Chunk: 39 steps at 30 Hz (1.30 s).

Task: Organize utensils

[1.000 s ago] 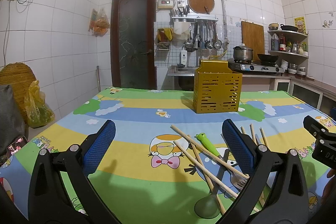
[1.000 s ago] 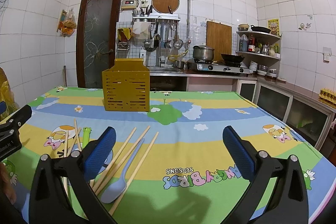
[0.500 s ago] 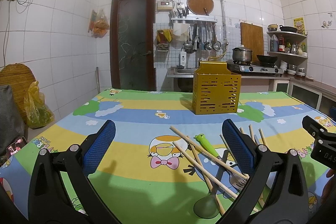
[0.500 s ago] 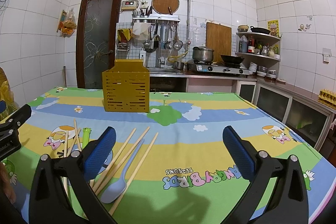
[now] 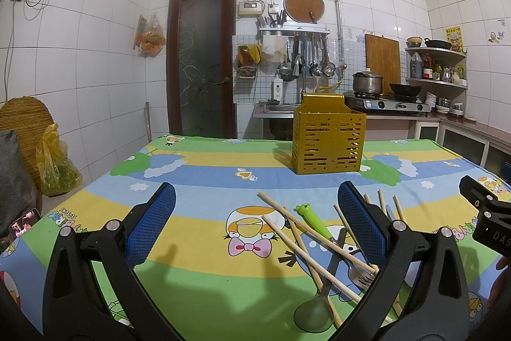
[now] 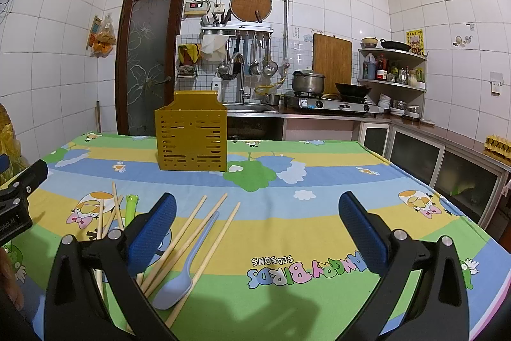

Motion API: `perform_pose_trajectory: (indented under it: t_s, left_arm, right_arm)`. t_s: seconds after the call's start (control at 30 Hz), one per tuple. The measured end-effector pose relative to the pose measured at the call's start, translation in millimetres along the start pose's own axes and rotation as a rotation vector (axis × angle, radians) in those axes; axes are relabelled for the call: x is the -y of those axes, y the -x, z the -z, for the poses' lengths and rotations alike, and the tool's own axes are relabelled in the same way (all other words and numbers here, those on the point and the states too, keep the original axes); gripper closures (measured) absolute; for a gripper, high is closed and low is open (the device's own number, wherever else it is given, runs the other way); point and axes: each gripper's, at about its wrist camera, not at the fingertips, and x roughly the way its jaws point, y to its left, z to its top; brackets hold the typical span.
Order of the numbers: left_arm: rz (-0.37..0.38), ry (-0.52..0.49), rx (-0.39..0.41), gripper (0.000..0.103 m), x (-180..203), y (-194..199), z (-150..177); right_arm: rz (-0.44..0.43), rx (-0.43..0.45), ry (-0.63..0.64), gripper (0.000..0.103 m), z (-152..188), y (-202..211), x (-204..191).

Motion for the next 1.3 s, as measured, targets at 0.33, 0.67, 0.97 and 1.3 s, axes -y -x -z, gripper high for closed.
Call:
perform_pose_trajectory:
  t_s: [0.33, 0.67, 0.97, 1.3]
  left_arm:
    - [0.000, 0.000, 0.001, 0.005, -0.3, 0.1, 0.4]
    - [0.000, 0.000, 0.001, 0.005, 0.1, 0.5, 0.3]
    - [0.005, -0.001, -0.010, 0.005, -1.8, -1.0, 1.1]
    - [0.034, -0.001, -0.080, 0.005, -3.3, -16.8, 3.7]
  right_arm:
    - [0.001, 0.001, 0.000, 0.004, 0.1, 0.0, 0.2]
    - [0.002, 0.001, 0.002, 0.004, 0.0, 0.6, 0.5]
    - [0.011, 0.003, -0.002, 0.004, -0.8, 2.1, 3.2]
    - [0.011, -0.013, 0.000, 0.004, 0.7, -0.2, 2.3]
